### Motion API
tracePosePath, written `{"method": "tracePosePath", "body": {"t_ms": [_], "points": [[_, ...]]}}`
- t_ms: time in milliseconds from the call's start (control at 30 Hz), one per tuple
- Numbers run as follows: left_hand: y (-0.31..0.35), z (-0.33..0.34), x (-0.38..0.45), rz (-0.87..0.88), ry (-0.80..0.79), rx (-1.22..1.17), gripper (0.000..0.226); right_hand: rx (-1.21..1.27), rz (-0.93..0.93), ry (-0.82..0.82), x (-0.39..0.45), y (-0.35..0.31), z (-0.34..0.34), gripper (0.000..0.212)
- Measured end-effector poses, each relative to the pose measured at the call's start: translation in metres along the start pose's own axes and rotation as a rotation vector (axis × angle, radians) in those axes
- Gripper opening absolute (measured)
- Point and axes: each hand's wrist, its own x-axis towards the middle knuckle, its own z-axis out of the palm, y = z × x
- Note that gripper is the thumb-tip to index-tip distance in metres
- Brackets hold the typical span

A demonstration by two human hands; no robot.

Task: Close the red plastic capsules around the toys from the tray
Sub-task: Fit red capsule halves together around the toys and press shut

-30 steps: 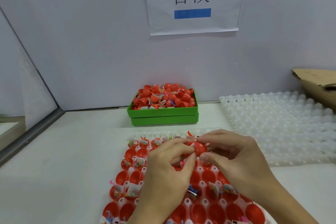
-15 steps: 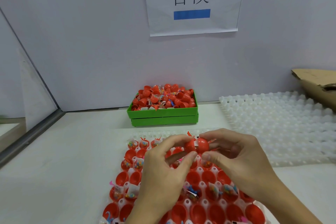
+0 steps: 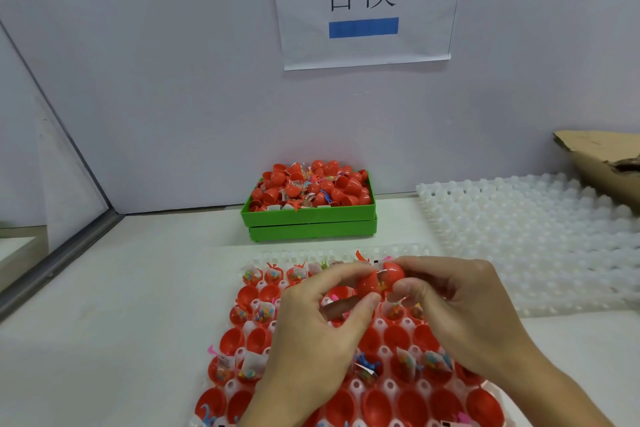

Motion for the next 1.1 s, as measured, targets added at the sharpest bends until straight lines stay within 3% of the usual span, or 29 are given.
{"method": "tracePosePath", "body": {"t_ms": [133,300,733,1100], "points": [[-0.0018,0.0,0.0011,-0.035,0.04,-0.058,0.032,0.085,0.017,-0.004,-0.0011,-0.0024,0.0024,0.047],[-0.0021,-0.0011,0.0012,-0.024,0.034,-0.066,0.033,0.123,0.051,-0.029,-0.0014,-0.0039,0.0031,0.037],[-0.0005,-0.0035,0.0013,-0.031,0.01,-0.076,0.032,0.098,0.0,-0.022,-0.0006,-0.0024,0.0044,0.04],[0.0004,0.0012,0.0032,-0.081,0.101,0.004,0.038,0.036,-0.042,-0.042,-0.0032,0.0031,0.0071,0.034]]}}
